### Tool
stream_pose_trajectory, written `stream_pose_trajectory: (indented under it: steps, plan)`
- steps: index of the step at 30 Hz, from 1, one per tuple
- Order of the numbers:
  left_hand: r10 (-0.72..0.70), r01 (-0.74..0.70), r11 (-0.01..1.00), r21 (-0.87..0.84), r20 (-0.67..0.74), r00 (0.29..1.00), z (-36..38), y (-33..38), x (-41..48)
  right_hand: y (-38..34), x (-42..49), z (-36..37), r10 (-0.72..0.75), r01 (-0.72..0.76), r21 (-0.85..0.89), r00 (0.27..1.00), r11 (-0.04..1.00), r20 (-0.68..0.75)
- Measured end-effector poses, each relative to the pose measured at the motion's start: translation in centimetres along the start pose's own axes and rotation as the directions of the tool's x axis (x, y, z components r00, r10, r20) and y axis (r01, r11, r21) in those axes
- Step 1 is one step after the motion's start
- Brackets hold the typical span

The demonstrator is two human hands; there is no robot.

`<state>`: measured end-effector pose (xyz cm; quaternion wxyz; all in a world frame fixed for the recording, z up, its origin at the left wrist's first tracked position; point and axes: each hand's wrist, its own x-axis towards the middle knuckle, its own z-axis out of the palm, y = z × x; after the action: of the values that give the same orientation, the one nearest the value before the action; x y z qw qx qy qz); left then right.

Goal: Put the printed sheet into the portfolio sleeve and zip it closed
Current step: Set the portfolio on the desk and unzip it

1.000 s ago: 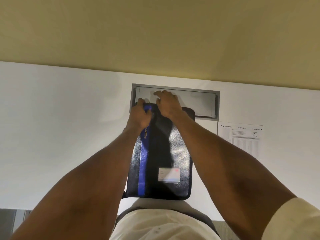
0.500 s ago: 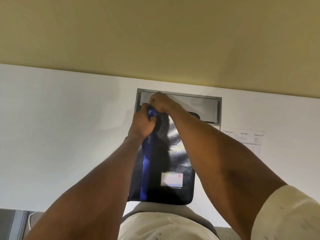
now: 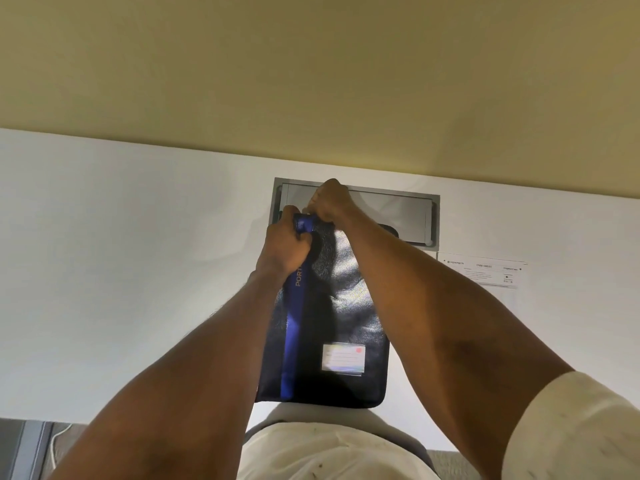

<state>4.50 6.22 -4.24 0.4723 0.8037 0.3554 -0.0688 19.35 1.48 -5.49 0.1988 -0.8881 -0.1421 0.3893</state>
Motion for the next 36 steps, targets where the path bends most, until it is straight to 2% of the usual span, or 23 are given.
stream_pose_trajectory:
  steps: [4,8,16,20,23,24,25,26,27,28,29,30,31,34,36]
  plan:
    - [0.003,-0.003,1.0,0.001,0.004,1.0,0.2,-0.2,0.2,1.6,-0.3,-0.8,0.067,-0.069,-0.013,0.99,0.998,-0.127]
    - [-0.004,0.004,1.0,0.001,0.011,1.0,0.3,-0.3,0.5,4.3,-0.5,-2.0,0.158,-0.155,0.036,0.974,0.987,-0.161]
    - [-0.011,0.01,0.999,-0.033,-0.006,1.0,0.6,-0.8,0.9,11.9,-2.0,-6.2,0.308,-0.285,0.176,0.944,0.942,-0.12]
    - [0.004,-0.004,0.998,-0.066,0.003,1.0,1.1,-0.5,1.0,14.6,-2.3,-6.6,0.325,-0.288,0.304,0.942,0.908,-0.079]
    - [0.002,-0.002,0.998,-0.069,0.012,1.0,1.4,-0.3,1.2,15.7,-2.8,-6.9,0.33,-0.264,0.387,0.937,0.883,-0.114]
    - [-0.002,0.003,0.997,-0.078,0.009,1.0,1.4,-0.3,1.3,16.0,-3.4,-6.9,0.299,-0.252,0.287,0.945,0.924,-0.132]
    - [-0.008,0.009,0.996,-0.092,0.005,1.0,1.4,-0.4,1.4,16.6,-3.9,-6.7,0.136,-0.144,-0.052,0.982,0.988,-0.133]
    - [-0.016,0.016,0.994,-0.108,0.0,1.0,1.4,-0.5,1.4,16.9,-4.1,-6.9,0.056,-0.084,-0.26,0.992,0.962,-0.114]
    - [-0.023,0.023,0.993,-0.12,-0.005,1.0,1.4,-0.5,1.5,17.4,-4.1,-7.2,0.027,-0.059,-0.317,0.994,0.947,-0.105]
    - [-0.028,0.027,0.992,-0.126,-0.008,1.0,1.4,-0.6,1.5,17.6,-4.2,-7.5,0.044,-0.076,-0.253,0.99,0.964,-0.131]
    - [-0.03,0.028,0.991,-0.13,-0.008,1.0,1.5,-0.8,1.6,18.0,-4.4,-7.3,0.138,-0.142,-0.017,0.977,0.99,-0.162]
    - [-0.029,0.028,0.991,-0.133,-0.005,1.0,1.5,-0.8,1.7,17.7,-4.1,-6.8,0.339,-0.269,0.411,0.935,0.871,-0.106]
    - [-0.028,0.028,0.99,-0.136,-0.001,1.0,1.5,-0.9,1.7,18.2,-3.6,-6.9,0.326,-0.253,0.591,0.945,0.766,-0.018]
    - [-0.029,0.029,0.989,-0.142,0.001,1.0,1.7,-1.2,2.0,18.8,-4.9,-6.0,0.411,-0.282,0.769,0.911,0.573,0.028]
    - [-0.048,0.045,0.988,-0.149,-0.016,0.999,1.7,-1.3,2.2,19.1,-5.7,-5.2,0.425,-0.289,0.759,0.905,0.584,0.017]
